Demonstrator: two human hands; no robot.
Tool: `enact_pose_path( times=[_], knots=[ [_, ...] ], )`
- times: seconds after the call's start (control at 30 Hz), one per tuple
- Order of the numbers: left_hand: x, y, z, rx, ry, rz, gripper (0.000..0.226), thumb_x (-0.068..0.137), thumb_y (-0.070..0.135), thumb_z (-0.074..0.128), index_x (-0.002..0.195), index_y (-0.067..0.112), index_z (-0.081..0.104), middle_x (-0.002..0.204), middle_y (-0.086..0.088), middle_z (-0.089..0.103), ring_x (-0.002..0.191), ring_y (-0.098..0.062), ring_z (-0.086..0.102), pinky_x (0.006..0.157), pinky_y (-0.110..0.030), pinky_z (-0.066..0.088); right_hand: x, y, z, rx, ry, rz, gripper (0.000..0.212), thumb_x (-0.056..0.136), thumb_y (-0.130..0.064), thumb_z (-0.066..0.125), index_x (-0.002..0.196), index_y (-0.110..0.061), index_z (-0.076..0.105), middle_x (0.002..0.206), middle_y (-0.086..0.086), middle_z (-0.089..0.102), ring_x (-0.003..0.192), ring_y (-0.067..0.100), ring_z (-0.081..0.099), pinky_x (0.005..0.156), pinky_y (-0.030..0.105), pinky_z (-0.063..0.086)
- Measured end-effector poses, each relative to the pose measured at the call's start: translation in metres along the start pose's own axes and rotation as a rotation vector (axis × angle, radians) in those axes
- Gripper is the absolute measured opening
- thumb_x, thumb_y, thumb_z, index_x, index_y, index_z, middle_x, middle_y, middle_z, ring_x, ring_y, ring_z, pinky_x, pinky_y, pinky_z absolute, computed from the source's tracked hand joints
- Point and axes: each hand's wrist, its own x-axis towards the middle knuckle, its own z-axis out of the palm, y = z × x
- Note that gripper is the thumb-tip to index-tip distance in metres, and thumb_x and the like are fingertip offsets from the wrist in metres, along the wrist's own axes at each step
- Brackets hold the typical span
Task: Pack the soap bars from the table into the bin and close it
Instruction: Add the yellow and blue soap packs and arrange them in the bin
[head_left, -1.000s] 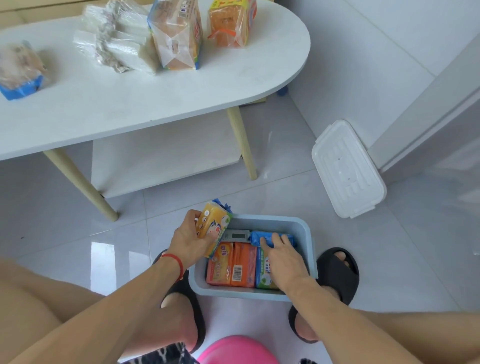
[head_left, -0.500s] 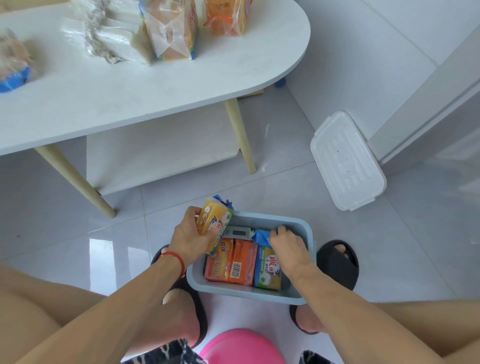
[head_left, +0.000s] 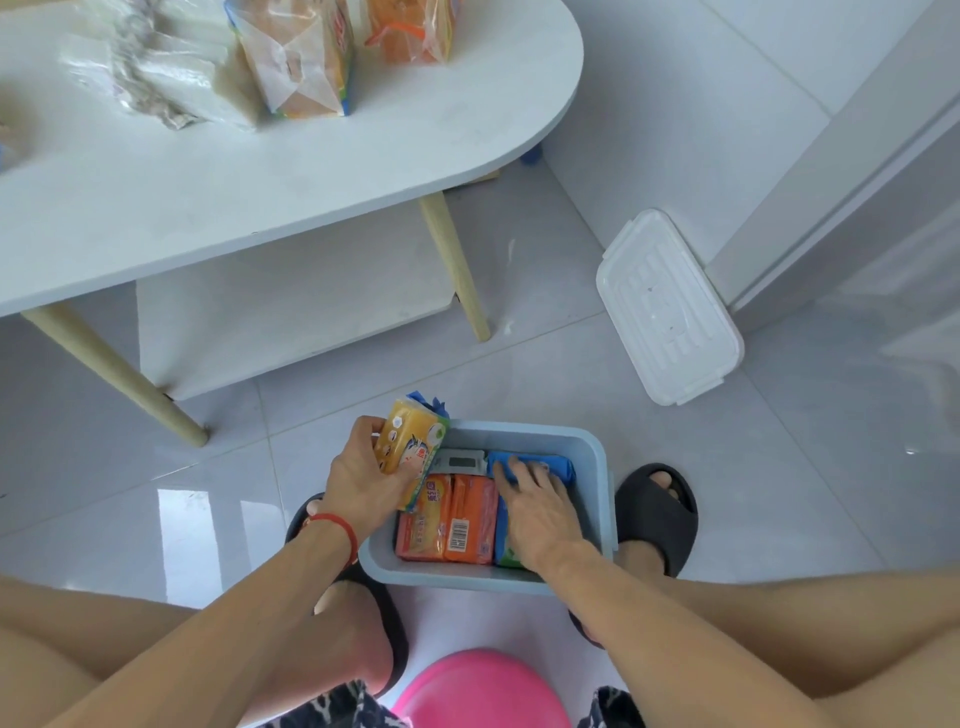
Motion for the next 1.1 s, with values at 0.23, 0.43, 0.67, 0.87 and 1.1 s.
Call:
enact_pose_path(
  times=[0.23,0.43,0.67,0.87,1.1],
  knots=[
    [-0.017,0.026,0.032,-0.050,-0.111,0.001,0.035,0.083,0.031,0.075,0.107,0.031,0.050,0.093,0.019,0.061,0.081,0.000,0.062,0.063,-0.017,0.051,-0.007,0.009,-0.067,0.775,-0.189,0.082,0.049,0.092,-0.012,0.052,0.139,-0.021,0.058,0.142,0.004,0.060,0.133,0.027,0.055,0.109,0.038,0.047],
    [-0.030,0.051,0.061,-0.360,-0.681,-0.216,0.033,0.095,0.028,0.064,0.122,0.010,0.064,0.113,-0.009,0.074,0.104,-0.029,0.071,0.095,-0.046,0.055,-0.042,0.045,-0.100,1.152,-0.249,0.258,0.035,0.092,-0.033,0.072,0.120,-0.011,0.069,0.107,0.008,0.079,0.098,0.025,0.077,0.089,0.045,0.063],
    [0.000,0.017,0.033,0.732,0.178,0.331,0.034,0.082,0.014,0.057,0.116,0.011,0.057,0.112,-0.014,0.058,0.102,-0.032,0.050,0.085,-0.045,0.048,-0.049,0.028,-0.085,0.167,-0.037,0.332,0.023,0.087,-0.037,0.074,0.093,-0.018,0.061,0.095,0.003,0.063,0.087,0.024,0.062,0.066,0.030,0.044],
    [0.004,-0.021,0.030,0.550,0.033,-0.029,0.086,0.086,0.029,0.065,0.150,0.018,0.010,0.126,-0.018,0.047,0.109,-0.036,0.054,0.081,-0.049,0.055,-0.023,0.008,-0.050,-0.012,-0.028,0.392,0.030,0.098,-0.016,0.063,0.128,-0.012,0.064,0.127,0.008,0.066,0.115,0.024,0.065,0.086,0.032,0.055],
    [0.008,-0.035,0.025,0.379,-0.098,-0.170,0.052,0.093,0.016,0.052,0.136,0.014,0.022,0.100,-0.019,0.067,0.081,-0.031,0.061,0.070,-0.038,0.039,-0.016,0.003,-0.033,0.004,-0.052,0.436,0.029,0.099,-0.012,0.061,0.127,-0.009,0.063,0.128,0.010,0.065,0.115,0.023,0.066,0.091,0.031,0.056]
  ],
)
